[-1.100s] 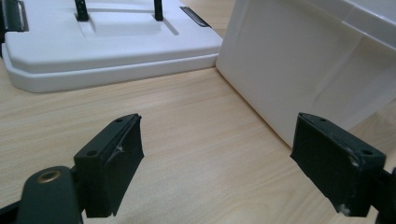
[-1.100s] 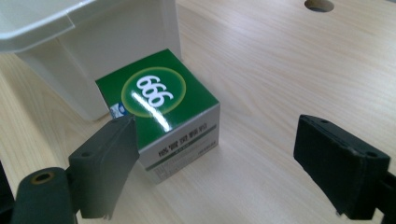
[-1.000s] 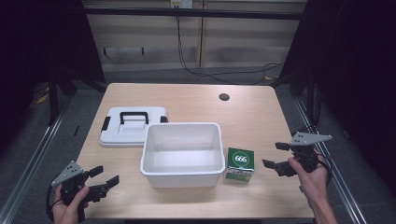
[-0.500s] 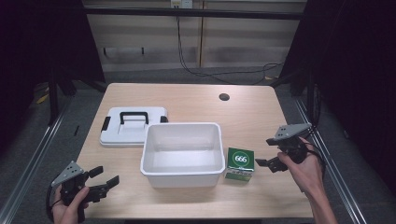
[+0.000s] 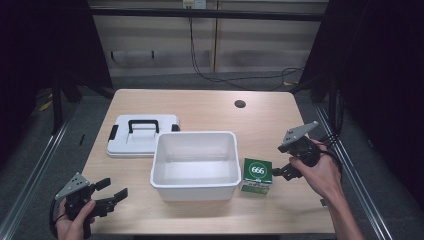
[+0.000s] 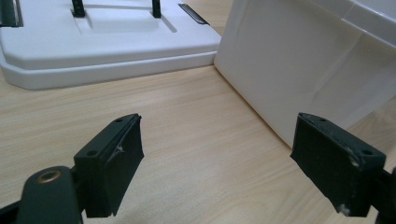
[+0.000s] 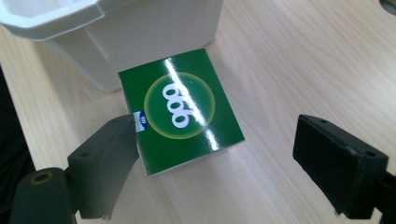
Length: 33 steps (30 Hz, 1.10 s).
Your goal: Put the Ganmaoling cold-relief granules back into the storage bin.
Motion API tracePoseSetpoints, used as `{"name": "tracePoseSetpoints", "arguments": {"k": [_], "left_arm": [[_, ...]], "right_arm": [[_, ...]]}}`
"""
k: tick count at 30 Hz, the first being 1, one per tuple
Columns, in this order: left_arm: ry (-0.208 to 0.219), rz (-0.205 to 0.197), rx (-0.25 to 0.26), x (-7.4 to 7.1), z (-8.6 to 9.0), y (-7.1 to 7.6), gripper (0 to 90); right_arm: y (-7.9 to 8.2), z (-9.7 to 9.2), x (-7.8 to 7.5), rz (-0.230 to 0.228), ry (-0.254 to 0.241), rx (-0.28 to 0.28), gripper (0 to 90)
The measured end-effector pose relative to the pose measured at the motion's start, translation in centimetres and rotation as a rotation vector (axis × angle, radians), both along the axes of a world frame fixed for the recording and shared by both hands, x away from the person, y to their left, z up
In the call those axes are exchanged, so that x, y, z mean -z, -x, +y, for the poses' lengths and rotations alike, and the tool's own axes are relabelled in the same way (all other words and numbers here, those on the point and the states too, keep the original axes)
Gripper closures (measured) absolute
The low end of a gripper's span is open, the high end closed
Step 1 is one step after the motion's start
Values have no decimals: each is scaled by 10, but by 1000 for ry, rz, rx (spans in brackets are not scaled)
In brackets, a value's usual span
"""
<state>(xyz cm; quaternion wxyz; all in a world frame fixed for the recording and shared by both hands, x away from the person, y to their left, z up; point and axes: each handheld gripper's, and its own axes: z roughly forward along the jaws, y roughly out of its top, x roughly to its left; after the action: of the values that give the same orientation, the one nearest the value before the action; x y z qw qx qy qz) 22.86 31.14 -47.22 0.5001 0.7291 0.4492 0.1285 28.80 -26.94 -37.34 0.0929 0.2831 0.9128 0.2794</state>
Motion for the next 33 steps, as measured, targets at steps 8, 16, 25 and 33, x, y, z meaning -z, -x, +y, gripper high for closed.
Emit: {"name": "tracePoseSetpoints", "arguments": {"k": [8,16,25,33], "left_arm": [[-4,-3,5,0,0,0,161],[-4,-4,7,0,0,0,161],[-3,-4,10,0,0,0,161],[-3,-4,11,0,0,0,161]], "right_arm": [[-9,9,-7,-43,-9,-48,130],[-22,27,-8,-2,98,-110,119],[-33,44,2,59,186,-192,100],[-36,54,13,145,276,-256,96]]}}
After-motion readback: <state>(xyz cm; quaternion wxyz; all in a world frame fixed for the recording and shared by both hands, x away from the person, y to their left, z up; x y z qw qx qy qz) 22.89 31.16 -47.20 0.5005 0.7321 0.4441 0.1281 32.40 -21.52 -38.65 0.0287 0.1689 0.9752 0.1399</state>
